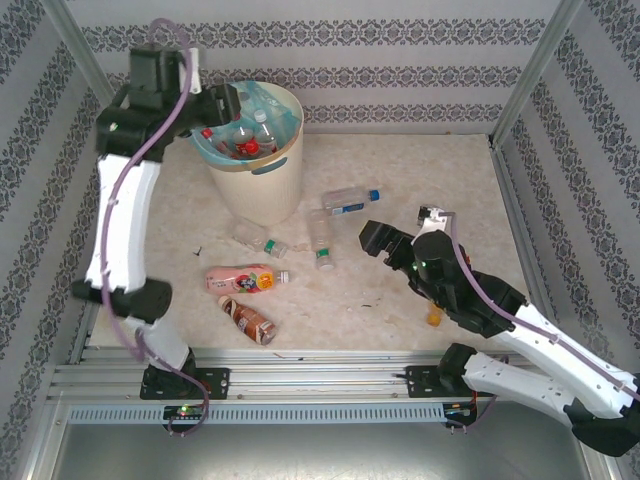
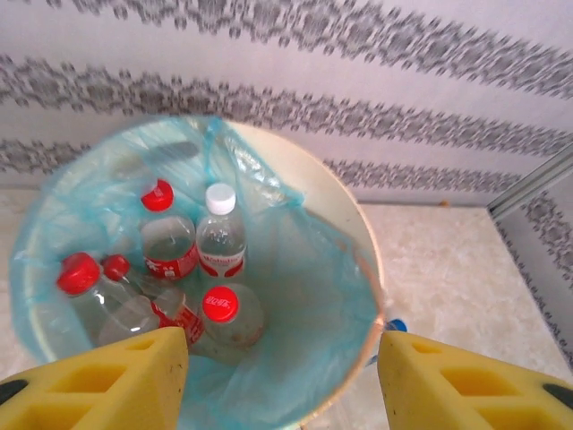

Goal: Put the plastic bottles in the bin

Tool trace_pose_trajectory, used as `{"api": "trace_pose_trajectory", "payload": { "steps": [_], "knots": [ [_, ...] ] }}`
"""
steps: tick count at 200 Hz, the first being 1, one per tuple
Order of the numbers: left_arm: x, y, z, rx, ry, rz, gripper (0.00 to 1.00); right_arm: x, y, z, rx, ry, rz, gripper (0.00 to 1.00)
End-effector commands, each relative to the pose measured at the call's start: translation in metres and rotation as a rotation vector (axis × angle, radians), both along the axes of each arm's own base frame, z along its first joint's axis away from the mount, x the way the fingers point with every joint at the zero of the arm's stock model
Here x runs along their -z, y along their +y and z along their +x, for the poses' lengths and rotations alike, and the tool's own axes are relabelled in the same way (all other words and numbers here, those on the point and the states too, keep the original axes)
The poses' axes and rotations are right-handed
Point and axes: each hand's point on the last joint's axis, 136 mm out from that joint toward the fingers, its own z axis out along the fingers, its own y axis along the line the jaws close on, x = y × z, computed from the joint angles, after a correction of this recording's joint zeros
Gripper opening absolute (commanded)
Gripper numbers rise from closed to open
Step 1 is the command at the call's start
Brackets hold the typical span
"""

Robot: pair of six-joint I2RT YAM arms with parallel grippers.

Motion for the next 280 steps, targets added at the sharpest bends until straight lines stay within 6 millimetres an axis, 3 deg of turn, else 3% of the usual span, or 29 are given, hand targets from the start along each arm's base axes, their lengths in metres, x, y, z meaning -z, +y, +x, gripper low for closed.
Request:
{"api": "trace_pose_trajectory", "payload": {
  "steps": [1,21,52,84,105,141,176,280],
  "knots": [
    [0.005,-0.011,-0.013,0.052,-0.085,0.05,0.58,0.024,-0.043,-0.005,0.075,0.068,-0.294,0.98],
    [0.018,-0.028,-0.042,0.12,-0.14,0.044,0.58,0.04,-0.078,-0.007,0.153,0.149,-0.396,0.98],
    [0.052,-0.066,-0.083,0.276,-0.184,0.059,0.57,0.066,-0.128,-0.014,0.287,0.263,-0.373,0.98],
    [0.1,-0.117,-0.125,0.509,-0.184,0.124,0.57,0.11,-0.157,-0.017,0.352,0.423,-0.308,0.98],
    [0.128,-0.134,-0.144,0.605,-0.182,0.167,0.57,0.14,-0.173,-0.016,0.398,0.519,-0.27,0.98],
    [0.155,-0.137,-0.156,0.626,-0.185,0.139,0.58,0.179,-0.185,-0.005,0.432,0.614,-0.237,0.98],
    [0.162,-0.13,-0.159,0.598,-0.18,0.134,0.58,0.21,-0.189,0.008,0.409,0.696,-0.216,0.95],
    [0.157,-0.117,-0.161,0.554,-0.23,0.162,0.61,0.252,-0.207,0.024,0.403,0.806,-0.178,0.85]
  ]
}}
